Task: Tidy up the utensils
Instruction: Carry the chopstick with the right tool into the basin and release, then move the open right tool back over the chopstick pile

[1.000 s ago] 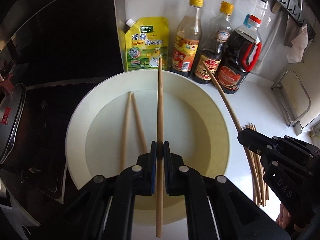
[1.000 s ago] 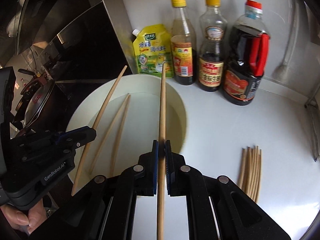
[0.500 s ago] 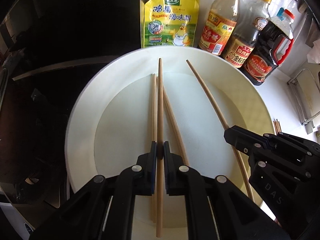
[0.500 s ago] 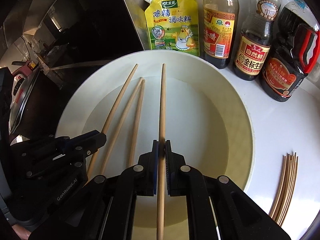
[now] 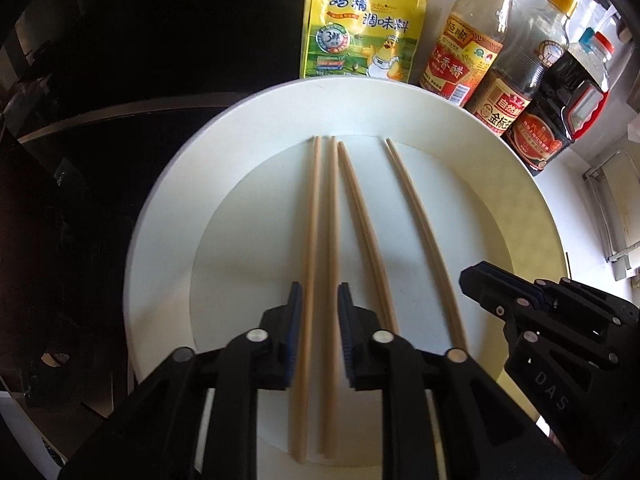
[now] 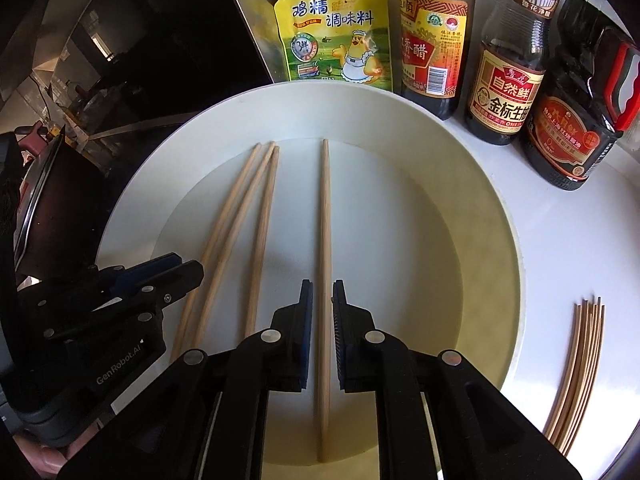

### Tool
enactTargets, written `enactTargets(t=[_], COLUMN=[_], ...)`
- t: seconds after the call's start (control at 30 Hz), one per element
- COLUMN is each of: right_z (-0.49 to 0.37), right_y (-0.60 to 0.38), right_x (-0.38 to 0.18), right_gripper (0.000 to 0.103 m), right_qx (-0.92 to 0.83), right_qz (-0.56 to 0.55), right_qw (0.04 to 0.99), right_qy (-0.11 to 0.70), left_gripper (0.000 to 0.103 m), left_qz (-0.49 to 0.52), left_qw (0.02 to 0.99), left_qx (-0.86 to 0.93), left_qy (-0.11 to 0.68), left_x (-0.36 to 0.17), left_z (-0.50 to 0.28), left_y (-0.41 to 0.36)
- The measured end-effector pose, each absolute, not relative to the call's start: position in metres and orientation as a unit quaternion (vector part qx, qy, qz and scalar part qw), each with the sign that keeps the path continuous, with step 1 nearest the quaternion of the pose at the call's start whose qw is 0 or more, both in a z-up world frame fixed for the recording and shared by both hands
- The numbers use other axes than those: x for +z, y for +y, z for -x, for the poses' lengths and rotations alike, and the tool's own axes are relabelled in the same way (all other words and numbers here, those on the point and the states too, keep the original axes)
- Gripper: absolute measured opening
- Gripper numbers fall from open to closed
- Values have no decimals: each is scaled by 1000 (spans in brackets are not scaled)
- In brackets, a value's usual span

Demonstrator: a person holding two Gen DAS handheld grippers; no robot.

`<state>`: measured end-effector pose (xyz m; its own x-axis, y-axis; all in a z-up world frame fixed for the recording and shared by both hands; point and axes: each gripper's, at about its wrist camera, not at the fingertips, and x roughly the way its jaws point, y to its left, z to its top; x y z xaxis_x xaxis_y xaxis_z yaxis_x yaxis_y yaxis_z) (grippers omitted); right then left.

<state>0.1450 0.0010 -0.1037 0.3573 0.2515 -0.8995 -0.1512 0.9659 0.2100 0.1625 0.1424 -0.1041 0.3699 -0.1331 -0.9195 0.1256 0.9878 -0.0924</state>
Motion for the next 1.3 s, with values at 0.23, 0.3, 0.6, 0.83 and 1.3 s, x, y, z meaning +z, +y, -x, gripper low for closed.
enactTargets(t=[0.23,0.3,0.6,0.83,1.3], right_z=[-136,-133,-109,-87,-42], right_y=[-5,-6,-21,-33,-71], right_x=[-93,-89,-71,-60,-50], right_gripper=[10,11,13,20,34], right_qx=[115,115,105,98,75], right_qz=[-47,-48,-56,-64,-83], right_qw=[829,831,842,849,853], right_qy=[545,542,526,515,509], left_gripper=[32,33,45,50,60], left_qz=[9,8,0,-7,-21], left_qw=[833,835,847,855,862], left_qx=[-71,-71,-77,-84,-96], left_qy=[548,545,525,512,498], left_x=[-93,-89,-69,-53,-35], left_z=[-161,-158,-138,-119,-85], left_y=[149,149,140,130,103])
